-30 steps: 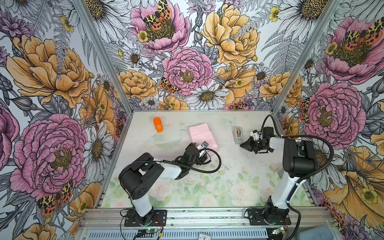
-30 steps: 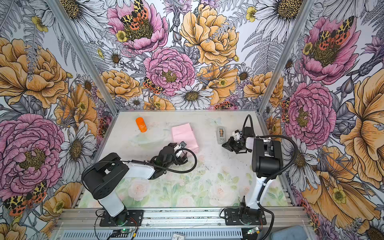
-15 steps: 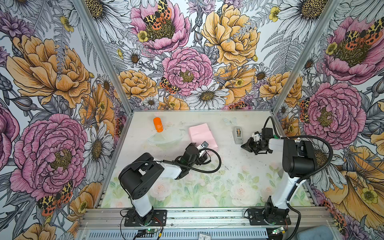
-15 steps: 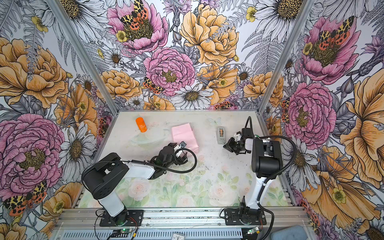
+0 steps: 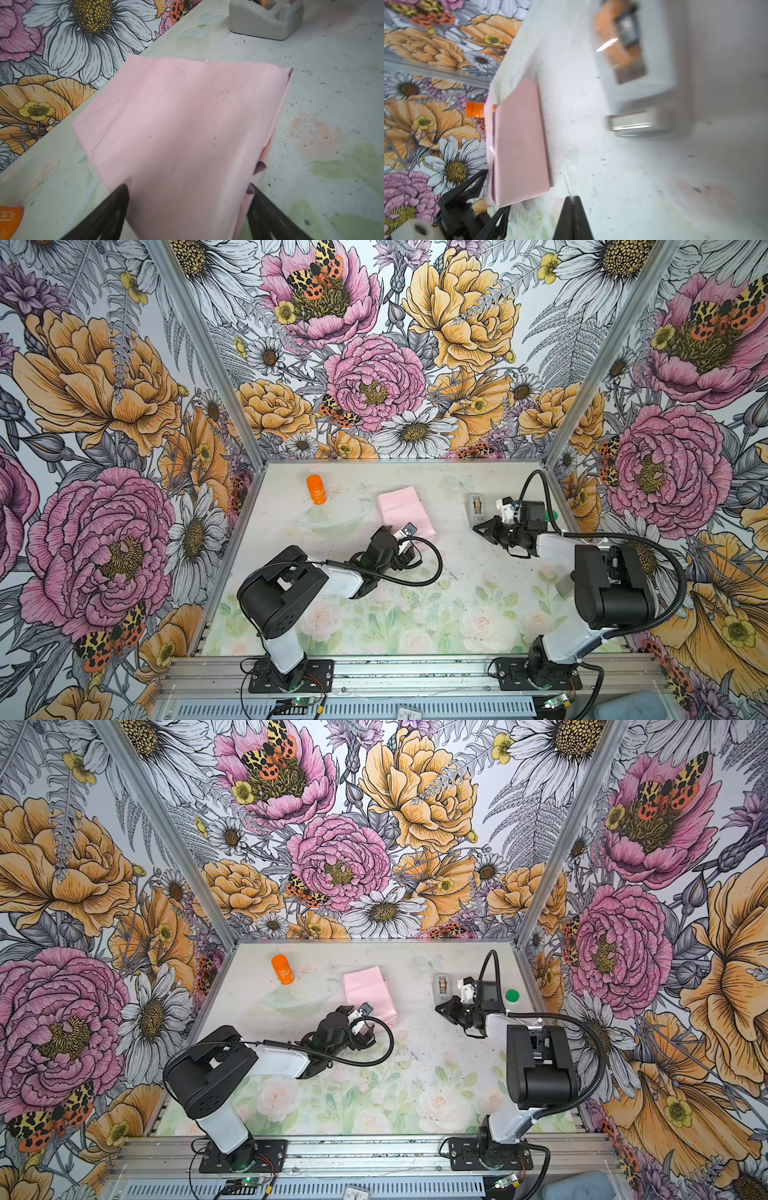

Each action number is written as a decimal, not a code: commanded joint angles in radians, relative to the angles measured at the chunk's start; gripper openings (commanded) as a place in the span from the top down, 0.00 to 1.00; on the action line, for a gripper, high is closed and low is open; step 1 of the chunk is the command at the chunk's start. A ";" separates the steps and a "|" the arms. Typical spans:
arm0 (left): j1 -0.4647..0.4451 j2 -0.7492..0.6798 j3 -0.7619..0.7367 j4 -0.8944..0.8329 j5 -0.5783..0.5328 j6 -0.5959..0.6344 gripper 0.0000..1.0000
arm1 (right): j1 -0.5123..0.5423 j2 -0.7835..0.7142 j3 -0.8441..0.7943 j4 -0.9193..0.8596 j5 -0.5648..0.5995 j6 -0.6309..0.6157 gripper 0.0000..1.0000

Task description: Wrap the gift box in paper

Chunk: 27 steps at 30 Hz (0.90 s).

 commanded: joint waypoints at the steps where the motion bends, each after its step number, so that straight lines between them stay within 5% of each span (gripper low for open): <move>1: 0.006 0.008 -0.021 -0.074 -0.001 -0.039 0.13 | 0.091 -0.042 -0.034 0.144 -0.056 0.001 1.00; 10: 0.009 0.001 -0.026 -0.070 0.001 -0.039 0.12 | 0.287 -0.084 -0.069 0.265 -0.056 0.010 1.00; 27: 0.010 -0.009 -0.028 -0.070 0.004 -0.040 0.12 | 0.423 0.041 -0.031 0.352 -0.058 0.036 1.00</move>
